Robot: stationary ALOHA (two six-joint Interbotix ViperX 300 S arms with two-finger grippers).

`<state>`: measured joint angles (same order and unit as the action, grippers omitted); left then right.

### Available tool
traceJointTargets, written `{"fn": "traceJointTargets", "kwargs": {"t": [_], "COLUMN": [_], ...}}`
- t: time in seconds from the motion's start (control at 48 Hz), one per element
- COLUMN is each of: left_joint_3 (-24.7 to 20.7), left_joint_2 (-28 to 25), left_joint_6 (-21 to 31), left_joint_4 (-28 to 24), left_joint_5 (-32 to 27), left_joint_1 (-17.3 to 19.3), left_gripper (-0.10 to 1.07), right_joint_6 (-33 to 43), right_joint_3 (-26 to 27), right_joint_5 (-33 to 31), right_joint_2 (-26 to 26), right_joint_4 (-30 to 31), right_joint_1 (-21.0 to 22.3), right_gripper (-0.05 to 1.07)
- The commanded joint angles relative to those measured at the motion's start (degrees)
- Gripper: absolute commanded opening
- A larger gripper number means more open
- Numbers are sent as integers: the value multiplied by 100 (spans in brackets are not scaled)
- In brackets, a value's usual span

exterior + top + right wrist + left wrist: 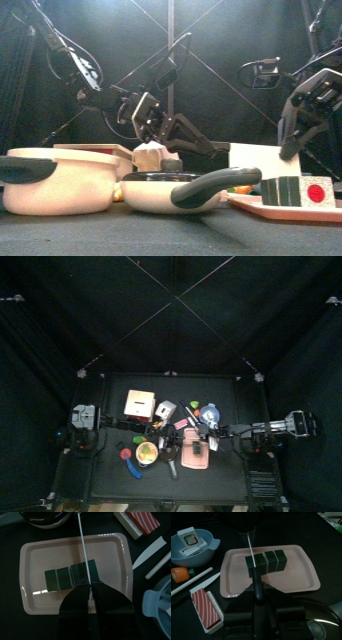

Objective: Cut sushi piece

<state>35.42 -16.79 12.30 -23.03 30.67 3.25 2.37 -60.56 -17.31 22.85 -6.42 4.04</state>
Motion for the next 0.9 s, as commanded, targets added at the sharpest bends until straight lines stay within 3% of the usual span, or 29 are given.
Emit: {"fn": "traceJointTargets", "kwargs": {"t": [0.0,0.875], "left_joint_3": [44,44], "left_joint_2": [53,255], "left_joint_6": [0,-9], "left_joint_4": [-18,-26], "left_joint_5": [-44,-44], "left_joint_1": [-132,-202], "left_gripper": [42,42], "right_joint_6": [-9,-9], "right_joint_3": [-149,-141], "right_joint_5": [-123,-141], "right_joint_2": [-70,176], "right_joint_4": [-35,-44], "right_joint_1": [62,35], "right_gripper": [32,32]}}
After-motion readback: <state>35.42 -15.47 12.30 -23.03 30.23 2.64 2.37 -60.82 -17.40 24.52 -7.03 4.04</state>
